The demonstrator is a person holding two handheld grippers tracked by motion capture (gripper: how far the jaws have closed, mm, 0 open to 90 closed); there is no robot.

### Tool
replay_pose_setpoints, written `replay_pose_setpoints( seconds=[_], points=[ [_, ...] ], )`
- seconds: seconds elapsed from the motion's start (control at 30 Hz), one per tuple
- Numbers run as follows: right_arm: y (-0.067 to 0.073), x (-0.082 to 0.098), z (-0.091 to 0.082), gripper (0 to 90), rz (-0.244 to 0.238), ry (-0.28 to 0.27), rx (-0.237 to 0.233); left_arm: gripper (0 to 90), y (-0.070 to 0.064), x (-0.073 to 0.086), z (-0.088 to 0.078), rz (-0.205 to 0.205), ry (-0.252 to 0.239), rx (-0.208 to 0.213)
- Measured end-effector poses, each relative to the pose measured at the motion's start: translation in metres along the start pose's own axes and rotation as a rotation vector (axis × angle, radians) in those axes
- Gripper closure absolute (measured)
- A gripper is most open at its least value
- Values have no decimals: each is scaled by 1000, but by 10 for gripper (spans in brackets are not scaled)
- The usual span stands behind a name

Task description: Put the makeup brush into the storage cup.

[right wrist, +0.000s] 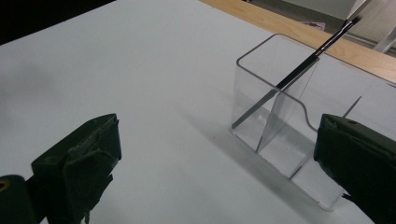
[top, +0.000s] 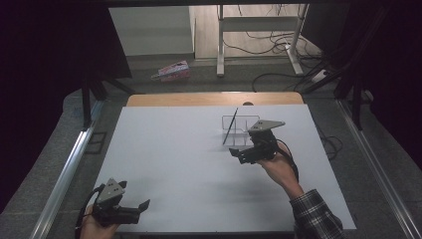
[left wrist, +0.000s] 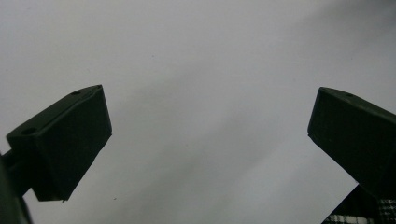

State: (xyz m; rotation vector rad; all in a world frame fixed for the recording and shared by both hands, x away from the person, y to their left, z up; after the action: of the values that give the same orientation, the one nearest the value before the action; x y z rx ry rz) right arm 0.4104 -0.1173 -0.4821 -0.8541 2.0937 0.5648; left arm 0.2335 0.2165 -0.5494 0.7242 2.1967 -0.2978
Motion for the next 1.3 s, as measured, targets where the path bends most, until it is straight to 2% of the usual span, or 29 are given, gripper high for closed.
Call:
replay_pose_setpoints(
  seconds=[0.4, 1.0, 1.3],
  points=[
    [12, 16, -8, 7, -37, 23, 6, 0, 1, 0, -1, -3, -6, -4],
    [23, 44, -25, 0, -44, 42, -9, 0, 1, 0, -2, -7, -12, 1],
    [23, 52, -35, 0, -35, 40, 3, 0, 1, 0, -2, -8, -11, 1]
  ],
)
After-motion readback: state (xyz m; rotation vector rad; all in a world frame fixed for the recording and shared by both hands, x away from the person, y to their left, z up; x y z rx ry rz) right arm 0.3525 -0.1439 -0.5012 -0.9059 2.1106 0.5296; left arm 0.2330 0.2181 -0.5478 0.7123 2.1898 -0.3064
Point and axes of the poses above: each handheld gripper's, and its own axes: z roughly forward along the jaws, x roughly out of its underside, y roughly to its left, the point moved 8 cm from there along z, roughly forward along the jaws, and after that the axes turned 6 degrees about z, right-handed, at the moved point
